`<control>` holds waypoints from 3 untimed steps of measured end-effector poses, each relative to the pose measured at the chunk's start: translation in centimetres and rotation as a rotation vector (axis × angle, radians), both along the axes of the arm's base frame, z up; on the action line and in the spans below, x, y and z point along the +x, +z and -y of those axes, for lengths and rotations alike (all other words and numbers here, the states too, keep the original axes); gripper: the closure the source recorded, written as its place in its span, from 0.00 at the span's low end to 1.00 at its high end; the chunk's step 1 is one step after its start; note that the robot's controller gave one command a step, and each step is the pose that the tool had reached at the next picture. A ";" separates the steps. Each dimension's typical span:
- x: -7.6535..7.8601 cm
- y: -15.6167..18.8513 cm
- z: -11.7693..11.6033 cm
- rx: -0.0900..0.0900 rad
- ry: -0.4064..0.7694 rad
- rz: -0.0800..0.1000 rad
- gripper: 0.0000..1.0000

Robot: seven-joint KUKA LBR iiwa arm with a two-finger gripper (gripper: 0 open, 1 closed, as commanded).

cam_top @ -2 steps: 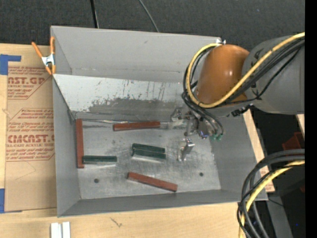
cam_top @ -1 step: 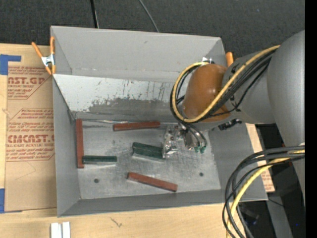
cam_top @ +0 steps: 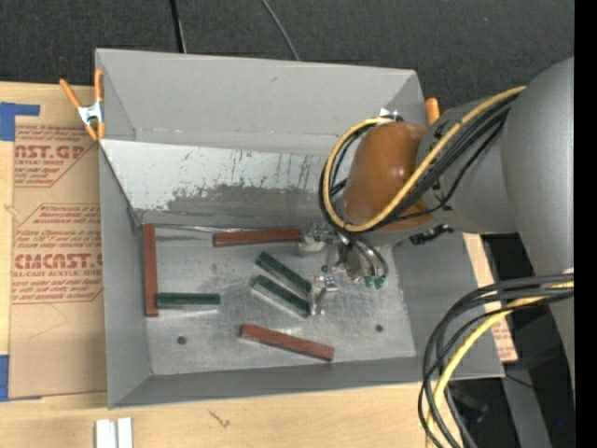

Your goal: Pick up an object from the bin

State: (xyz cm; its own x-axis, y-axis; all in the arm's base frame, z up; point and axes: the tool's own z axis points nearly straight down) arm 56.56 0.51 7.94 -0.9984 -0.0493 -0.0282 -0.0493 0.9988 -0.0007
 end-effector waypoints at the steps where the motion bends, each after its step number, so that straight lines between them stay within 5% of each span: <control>1: 0.0 0.0 0.0 0.000 0.000 0.000 0.00; 2: -3.5 0.1 -2.8 -0.001 -0.241 -0.020 1.00; 3: -3.3 -0.2 -3.1 0.004 -0.242 -0.004 0.00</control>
Offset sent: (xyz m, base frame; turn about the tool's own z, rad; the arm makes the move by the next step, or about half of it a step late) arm -0.0401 0.0327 -0.0094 0.2398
